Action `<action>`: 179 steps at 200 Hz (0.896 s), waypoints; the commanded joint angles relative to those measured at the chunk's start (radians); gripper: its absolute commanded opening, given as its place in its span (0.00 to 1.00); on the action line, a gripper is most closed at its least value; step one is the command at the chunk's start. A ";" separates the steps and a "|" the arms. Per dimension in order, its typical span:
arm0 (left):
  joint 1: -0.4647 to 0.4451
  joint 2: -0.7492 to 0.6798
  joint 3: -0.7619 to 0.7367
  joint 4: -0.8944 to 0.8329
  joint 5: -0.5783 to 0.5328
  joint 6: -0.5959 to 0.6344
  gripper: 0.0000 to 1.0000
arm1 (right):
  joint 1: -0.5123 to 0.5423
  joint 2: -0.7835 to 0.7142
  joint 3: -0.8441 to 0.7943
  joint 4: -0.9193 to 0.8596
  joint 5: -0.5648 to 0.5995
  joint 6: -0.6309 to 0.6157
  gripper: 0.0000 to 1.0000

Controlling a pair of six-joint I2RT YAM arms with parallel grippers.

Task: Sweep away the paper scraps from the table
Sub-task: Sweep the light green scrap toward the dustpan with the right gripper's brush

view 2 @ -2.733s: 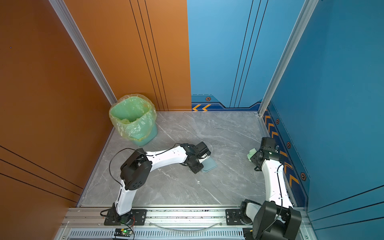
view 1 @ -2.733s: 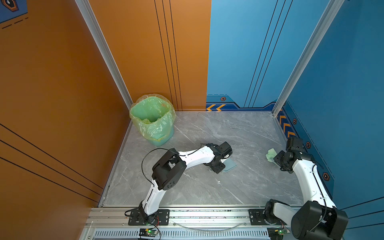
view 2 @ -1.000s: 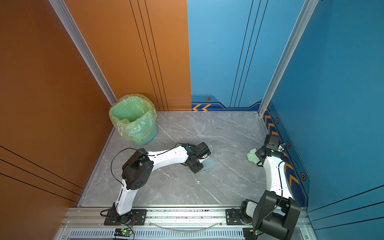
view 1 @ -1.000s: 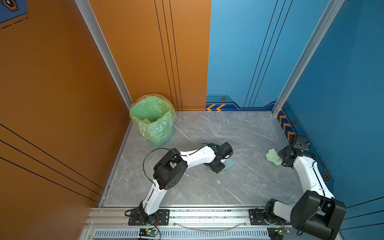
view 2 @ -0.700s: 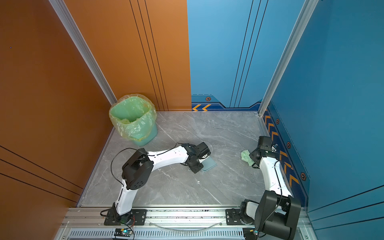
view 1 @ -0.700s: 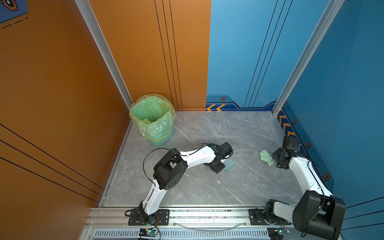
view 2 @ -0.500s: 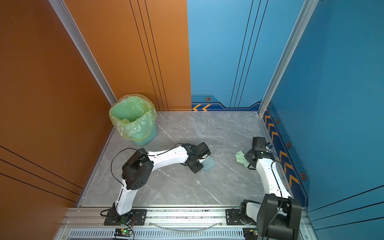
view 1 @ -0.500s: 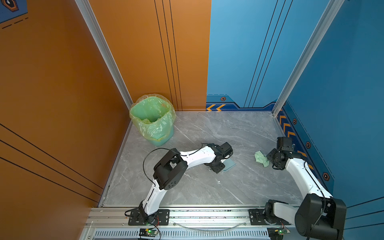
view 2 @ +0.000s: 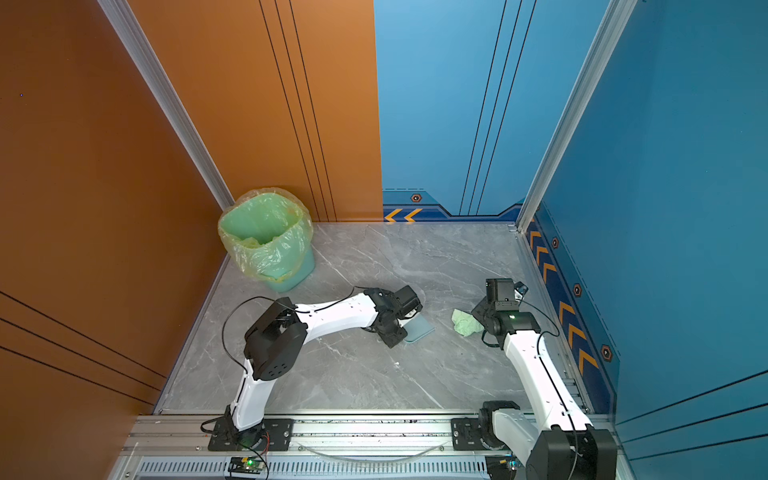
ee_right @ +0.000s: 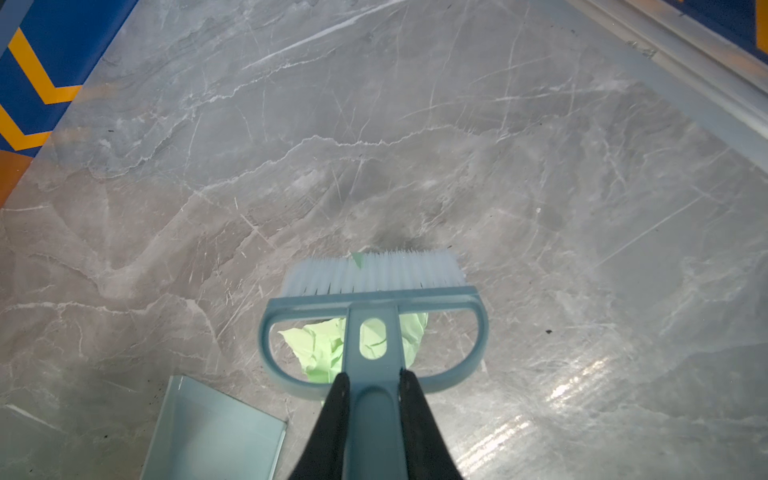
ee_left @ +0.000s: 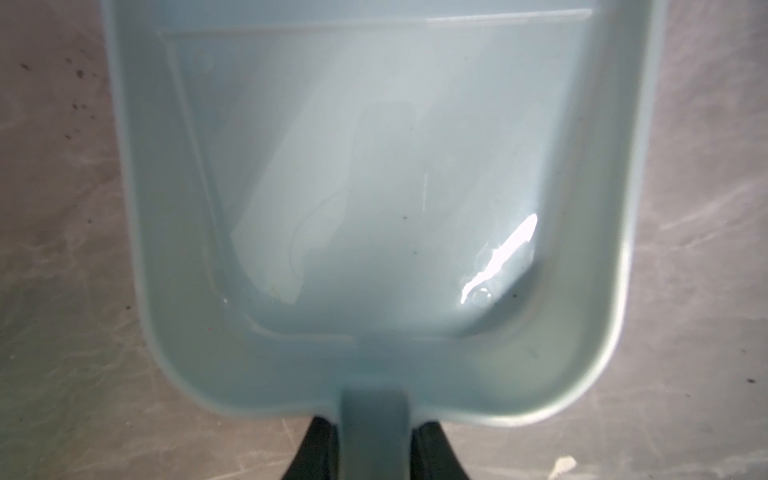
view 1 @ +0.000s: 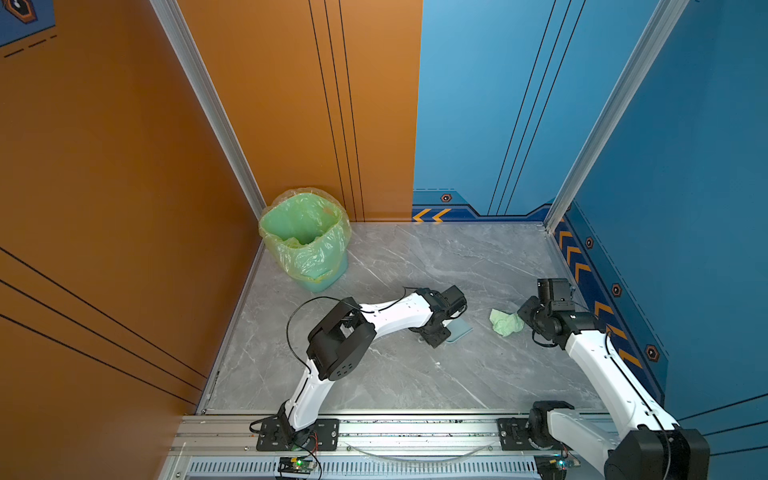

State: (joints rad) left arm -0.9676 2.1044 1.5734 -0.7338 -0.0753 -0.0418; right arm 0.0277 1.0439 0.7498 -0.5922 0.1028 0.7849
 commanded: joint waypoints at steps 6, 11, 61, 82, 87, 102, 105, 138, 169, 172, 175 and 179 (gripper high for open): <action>-0.016 0.012 0.007 -0.036 -0.018 0.007 0.00 | 0.040 -0.010 0.016 -0.022 -0.019 0.048 0.00; -0.017 0.012 0.008 -0.037 -0.018 0.007 0.00 | 0.049 -0.010 0.016 -0.018 -0.019 0.051 0.00; -0.017 0.012 0.007 -0.036 -0.018 0.004 0.00 | 0.095 0.016 0.047 0.018 -0.009 0.042 0.00; -0.016 0.011 0.004 -0.038 -0.019 0.005 0.00 | 0.095 0.016 0.077 0.039 -0.001 0.006 0.00; -0.017 0.011 0.004 -0.037 -0.019 0.006 0.00 | 0.094 0.016 0.087 0.042 0.004 -0.004 0.00; -0.017 0.012 0.004 -0.036 -0.021 0.006 0.00 | 0.092 0.021 0.129 0.035 0.020 -0.036 0.00; -0.017 0.011 0.004 -0.037 -0.021 0.006 0.00 | 0.091 0.023 0.139 0.031 0.025 -0.043 0.00; -0.017 0.015 0.005 -0.036 -0.020 0.004 0.00 | 0.082 0.032 0.243 -0.051 0.108 -0.105 0.00; -0.017 0.019 0.007 -0.036 -0.023 0.006 0.00 | 0.052 0.021 0.289 -0.122 0.142 -0.142 0.00; -0.016 0.019 0.007 -0.036 -0.023 0.006 0.00 | 0.050 0.020 0.292 -0.133 0.151 -0.141 0.00; -0.016 0.019 0.007 -0.036 -0.024 0.008 0.00 | 0.047 0.017 0.295 -0.143 0.160 -0.141 0.00; -0.017 0.019 0.007 -0.036 -0.024 0.007 0.00 | 0.043 0.013 0.295 -0.155 0.173 -0.141 0.00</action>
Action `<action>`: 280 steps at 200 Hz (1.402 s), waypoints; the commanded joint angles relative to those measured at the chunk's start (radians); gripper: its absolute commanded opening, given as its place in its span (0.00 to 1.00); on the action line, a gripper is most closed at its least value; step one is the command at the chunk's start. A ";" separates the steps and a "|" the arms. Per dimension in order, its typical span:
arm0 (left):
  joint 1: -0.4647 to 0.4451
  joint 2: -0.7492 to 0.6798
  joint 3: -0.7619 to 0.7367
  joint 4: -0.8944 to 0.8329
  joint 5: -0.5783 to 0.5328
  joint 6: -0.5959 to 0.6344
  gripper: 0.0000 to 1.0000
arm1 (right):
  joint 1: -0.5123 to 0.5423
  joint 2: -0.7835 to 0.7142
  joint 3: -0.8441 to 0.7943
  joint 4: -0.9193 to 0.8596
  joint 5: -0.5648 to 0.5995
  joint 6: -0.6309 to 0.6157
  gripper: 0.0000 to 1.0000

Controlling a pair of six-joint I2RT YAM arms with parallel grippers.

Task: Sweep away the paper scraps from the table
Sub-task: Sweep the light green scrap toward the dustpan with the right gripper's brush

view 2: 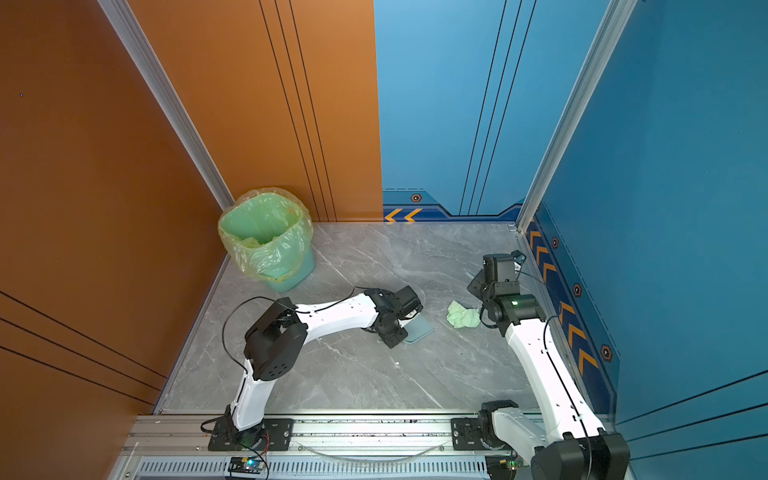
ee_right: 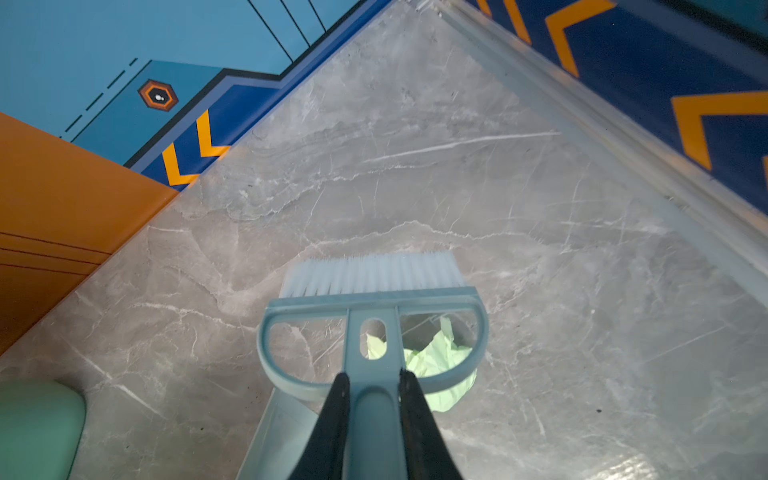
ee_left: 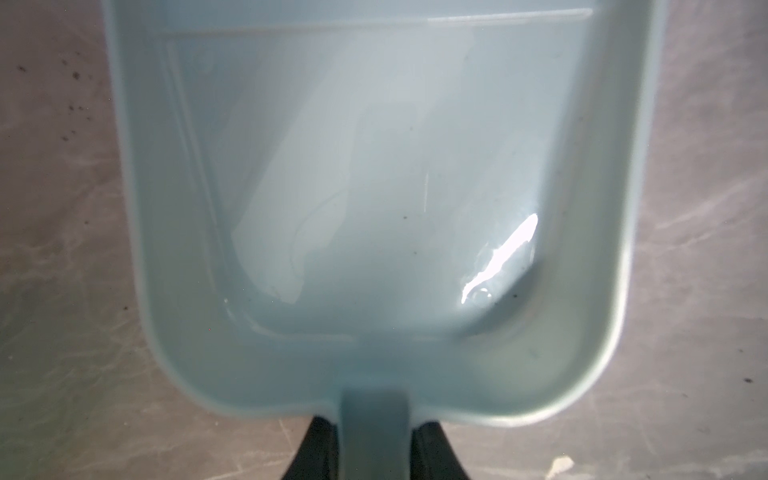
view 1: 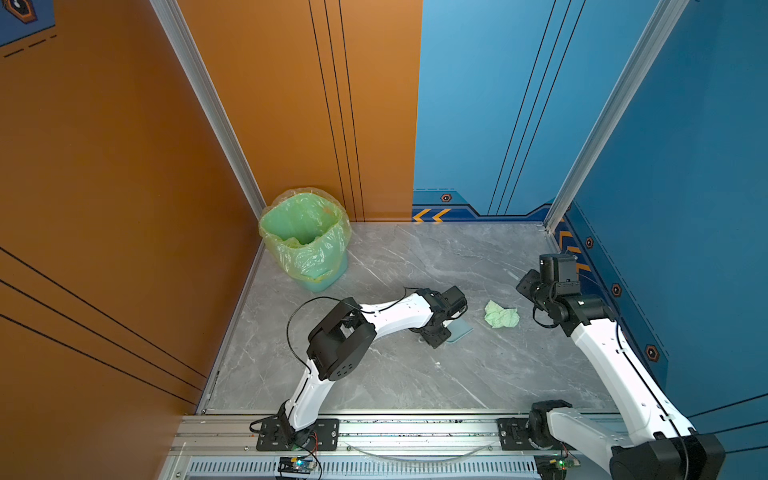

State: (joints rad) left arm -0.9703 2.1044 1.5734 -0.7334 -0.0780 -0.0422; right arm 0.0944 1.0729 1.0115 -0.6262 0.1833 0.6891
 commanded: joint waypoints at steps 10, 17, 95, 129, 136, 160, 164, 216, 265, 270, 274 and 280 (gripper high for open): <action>-0.014 0.019 0.007 -0.036 -0.021 0.008 0.00 | -0.033 -0.032 0.018 -0.133 0.124 -0.044 0.00; -0.014 0.019 0.007 -0.037 -0.019 0.009 0.00 | -0.042 -0.043 0.002 -0.137 0.143 -0.041 0.00; -0.013 0.022 0.011 -0.037 -0.009 0.015 0.00 | -0.148 -0.026 -0.151 -0.162 0.080 -0.049 0.00; -0.015 0.023 0.010 -0.038 -0.009 0.011 0.00 | -0.136 0.019 -0.187 -0.112 0.013 -0.024 0.00; -0.014 0.023 0.008 -0.038 -0.009 0.011 0.00 | -0.128 0.031 -0.192 -0.102 0.005 -0.021 0.00; -0.015 0.022 0.007 -0.037 -0.008 0.008 0.00 | -0.091 0.075 -0.192 -0.080 -0.018 -0.004 0.00; -0.016 0.022 0.007 -0.038 -0.008 0.008 0.00 | -0.082 0.082 -0.191 -0.078 -0.020 -0.003 0.00; -0.019 0.023 0.001 -0.037 -0.003 0.003 0.00 | -0.003 0.135 -0.186 -0.038 -0.045 0.026 0.00; -0.018 0.028 0.005 -0.038 0.000 0.000 0.00 | 0.050 0.156 -0.183 -0.012 -0.065 0.039 0.00; -0.018 0.029 0.005 -0.038 0.001 0.000 0.00 | 0.055 0.159 -0.181 -0.009 -0.069 0.040 0.00; -0.019 0.029 0.006 -0.038 0.002 0.000 0.00 | 0.059 0.161 -0.181 -0.006 -0.073 0.041 0.00; -0.021 0.029 0.007 -0.038 0.001 -0.001 0.00 | 0.066 0.164 -0.182 0.000 -0.080 0.042 0.00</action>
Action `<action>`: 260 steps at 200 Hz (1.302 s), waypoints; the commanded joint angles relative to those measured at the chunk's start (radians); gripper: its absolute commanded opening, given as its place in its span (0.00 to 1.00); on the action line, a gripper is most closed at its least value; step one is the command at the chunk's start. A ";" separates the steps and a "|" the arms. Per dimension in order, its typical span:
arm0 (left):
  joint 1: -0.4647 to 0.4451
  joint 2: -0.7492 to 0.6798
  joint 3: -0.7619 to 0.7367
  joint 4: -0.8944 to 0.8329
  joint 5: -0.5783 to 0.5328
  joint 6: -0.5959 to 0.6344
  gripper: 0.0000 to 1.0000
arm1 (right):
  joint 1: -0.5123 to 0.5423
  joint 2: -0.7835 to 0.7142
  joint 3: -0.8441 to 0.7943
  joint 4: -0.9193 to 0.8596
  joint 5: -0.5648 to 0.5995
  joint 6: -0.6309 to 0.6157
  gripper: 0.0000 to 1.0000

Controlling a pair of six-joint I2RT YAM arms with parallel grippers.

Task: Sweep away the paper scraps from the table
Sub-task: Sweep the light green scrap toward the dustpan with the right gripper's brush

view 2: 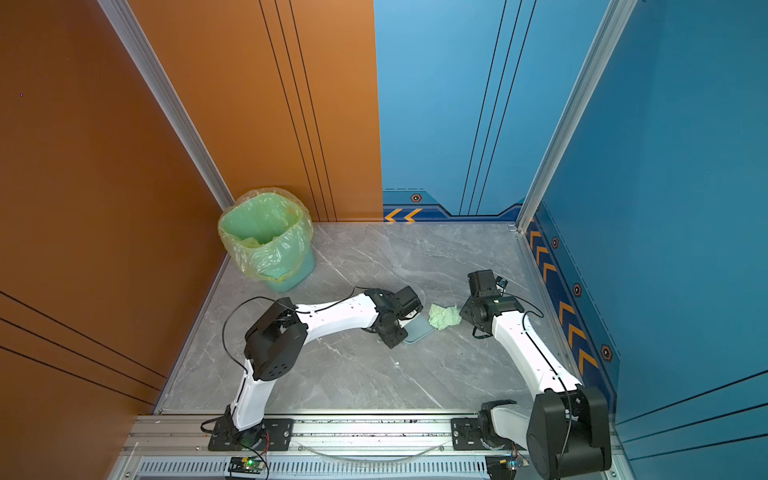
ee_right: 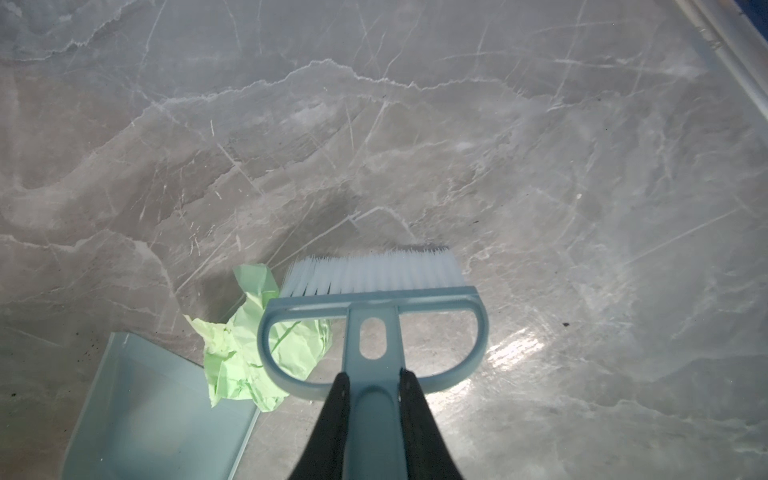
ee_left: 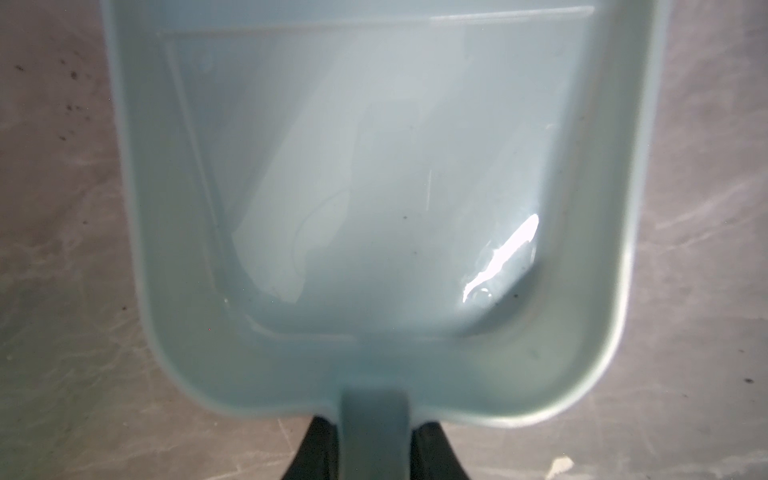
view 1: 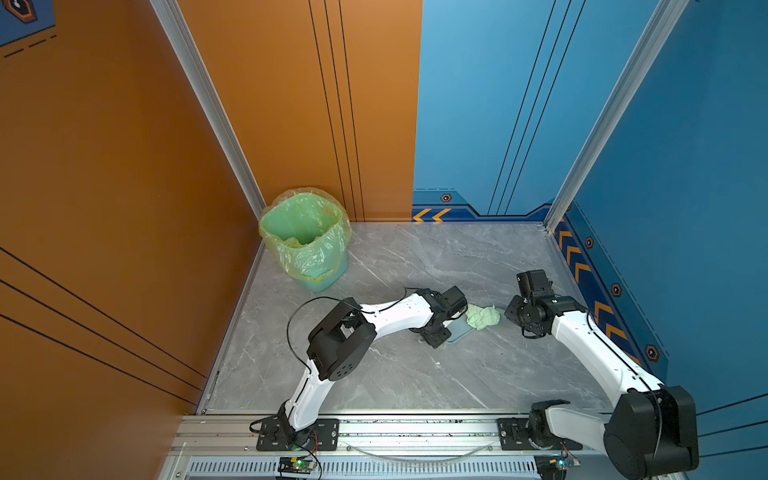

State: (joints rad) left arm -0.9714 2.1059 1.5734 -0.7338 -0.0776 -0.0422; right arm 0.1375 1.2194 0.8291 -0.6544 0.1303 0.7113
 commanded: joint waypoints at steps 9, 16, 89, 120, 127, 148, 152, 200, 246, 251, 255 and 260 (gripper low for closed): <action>-0.020 0.027 0.007 -0.037 0.003 -0.002 0.00 | 0.034 0.021 -0.001 0.041 -0.038 0.020 0.00; -0.020 0.028 0.007 -0.037 0.003 -0.001 0.00 | 0.044 0.024 -0.001 0.047 -0.045 0.022 0.00; -0.020 0.031 0.011 -0.036 0.006 -0.004 0.00 | 0.114 0.071 0.009 0.101 -0.099 0.019 0.00; -0.020 0.030 0.014 -0.036 0.006 -0.003 0.00 | 0.134 0.097 0.014 0.124 -0.137 0.014 0.00; -0.020 0.031 0.014 -0.036 0.004 -0.003 0.00 | 0.140 0.104 0.019 0.127 -0.142 0.013 0.00; -0.020 0.032 0.017 -0.036 0.004 -0.003 0.00 | 0.163 0.123 0.037 0.125 -0.151 0.005 0.00; -0.021 0.033 0.017 -0.036 0.006 -0.003 0.00 | 0.166 0.124 0.040 0.125 -0.153 0.003 0.00; -0.020 0.036 0.019 -0.036 0.007 -0.004 0.00 | 0.206 0.150 0.068 0.133 -0.186 -0.022 0.00; -0.020 0.037 0.019 -0.036 0.002 -0.004 0.00 | 0.217 0.152 0.089 0.113 -0.155 -0.039 0.00; -0.019 0.036 0.018 -0.036 0.002 -0.005 0.00 | 0.215 0.147 0.092 0.109 -0.145 -0.041 0.00; -0.021 0.037 0.017 -0.037 0.001 -0.004 0.00 | 0.214 0.140 0.094 0.105 -0.136 -0.042 0.00; -0.020 0.037 0.018 -0.037 0.001 -0.004 0.00 | 0.210 0.131 0.096 0.099 -0.124 -0.043 0.00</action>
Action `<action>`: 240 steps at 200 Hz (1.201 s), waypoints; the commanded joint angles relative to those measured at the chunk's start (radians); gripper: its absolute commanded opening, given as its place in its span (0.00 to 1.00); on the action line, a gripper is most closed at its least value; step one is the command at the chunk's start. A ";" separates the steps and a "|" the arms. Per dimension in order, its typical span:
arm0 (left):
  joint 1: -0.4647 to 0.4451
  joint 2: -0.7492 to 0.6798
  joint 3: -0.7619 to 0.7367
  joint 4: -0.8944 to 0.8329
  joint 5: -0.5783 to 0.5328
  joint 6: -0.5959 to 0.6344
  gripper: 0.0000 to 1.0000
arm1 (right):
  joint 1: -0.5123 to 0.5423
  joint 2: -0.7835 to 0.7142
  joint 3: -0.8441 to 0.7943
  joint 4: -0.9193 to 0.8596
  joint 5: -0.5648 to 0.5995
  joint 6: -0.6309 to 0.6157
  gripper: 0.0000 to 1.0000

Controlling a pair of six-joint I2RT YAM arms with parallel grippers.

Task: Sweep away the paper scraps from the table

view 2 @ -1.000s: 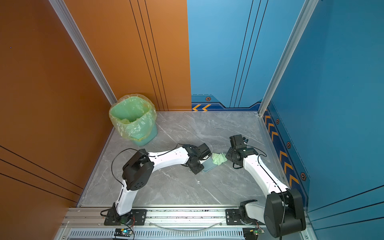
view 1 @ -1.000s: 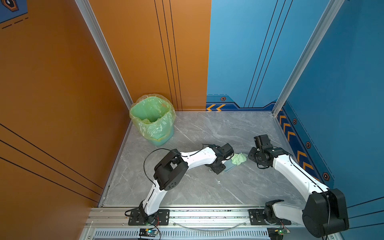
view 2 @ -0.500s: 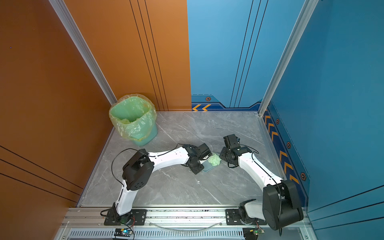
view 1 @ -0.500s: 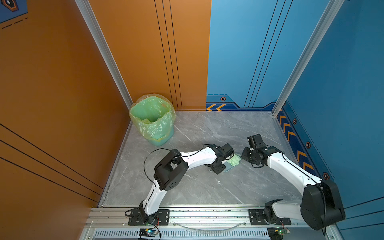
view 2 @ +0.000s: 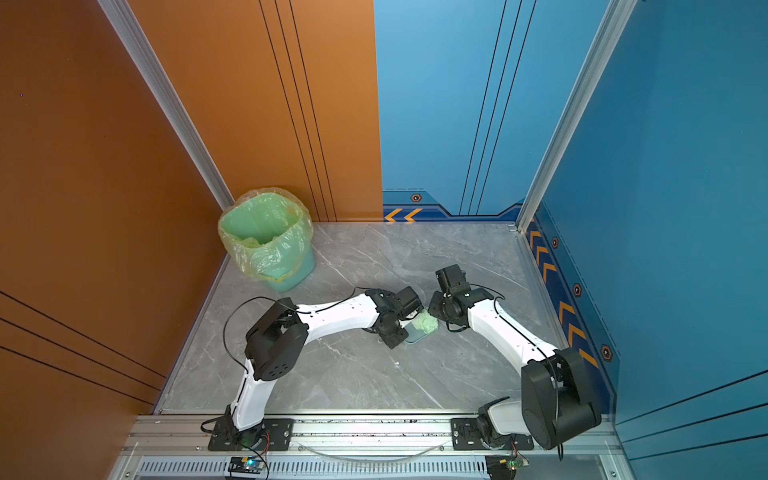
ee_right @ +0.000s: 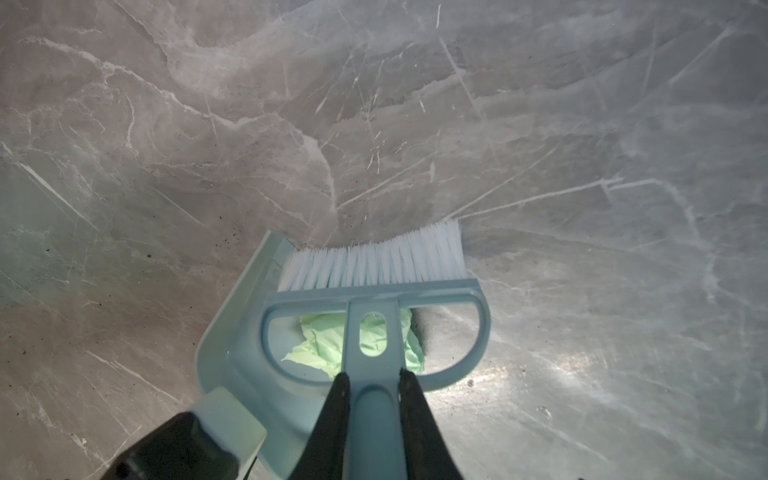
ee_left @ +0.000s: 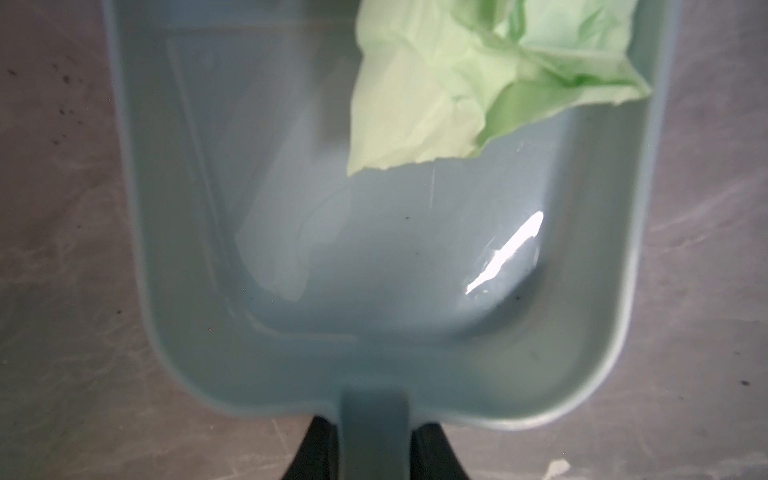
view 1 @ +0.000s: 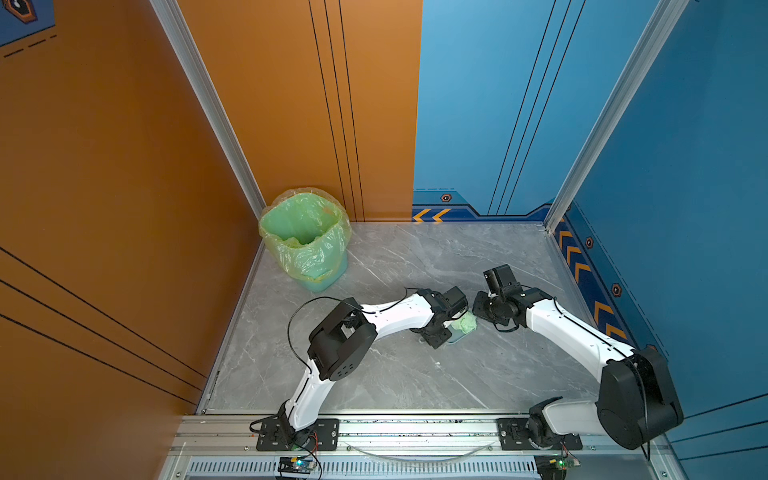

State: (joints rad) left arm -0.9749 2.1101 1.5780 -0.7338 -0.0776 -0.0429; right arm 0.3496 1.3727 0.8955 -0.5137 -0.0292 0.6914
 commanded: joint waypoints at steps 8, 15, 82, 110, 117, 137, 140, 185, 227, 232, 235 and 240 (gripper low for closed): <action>-0.017 0.031 0.011 -0.036 0.000 -0.004 0.00 | -0.009 -0.036 0.035 -0.050 0.050 -0.031 0.00; -0.017 0.031 0.011 -0.036 -0.001 -0.004 0.00 | -0.017 -0.048 0.041 -0.055 0.061 -0.037 0.00; -0.016 0.033 0.013 -0.036 -0.002 -0.002 0.00 | -0.172 -0.165 0.067 -0.135 0.116 -0.101 0.00; -0.017 0.031 0.011 -0.037 -0.004 -0.003 0.00 | -0.232 -0.209 0.046 -0.181 0.142 -0.132 0.00; -0.017 0.030 0.011 -0.038 -0.004 -0.003 0.00 | -0.240 -0.215 0.041 -0.195 0.154 -0.141 0.00; -0.016 0.030 0.013 -0.037 -0.002 -0.003 0.00 | -0.251 -0.224 0.019 -0.230 0.172 -0.160 0.00; -0.016 0.029 0.013 -0.037 -0.002 -0.002 0.00 | -0.250 -0.224 0.013 -0.232 0.170 -0.163 0.00; -0.016 0.032 0.014 -0.038 -0.004 -0.001 0.00 | -0.244 -0.204 -0.047 -0.202 0.114 -0.159 0.00; -0.016 0.030 0.015 -0.040 -0.004 -0.003 0.00 | -0.210 -0.141 -0.054 -0.159 0.100 -0.148 0.00; -0.016 0.030 0.016 -0.040 -0.004 -0.005 0.00 | -0.204 -0.134 -0.053 -0.153 0.099 -0.146 0.00; -0.017 0.030 0.016 -0.041 -0.004 -0.004 0.00 | -0.201 -0.130 -0.053 -0.150 0.099 -0.145 0.00; -0.016 0.030 0.016 -0.040 -0.004 -0.004 0.00 | -0.195 -0.123 -0.052 -0.145 0.098 -0.144 0.00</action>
State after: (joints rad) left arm -0.9768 2.1101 1.5784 -0.7338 -0.0776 -0.0429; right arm 0.1299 1.2201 0.8505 -0.6914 0.0822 0.5468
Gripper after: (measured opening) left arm 0.230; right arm 0.197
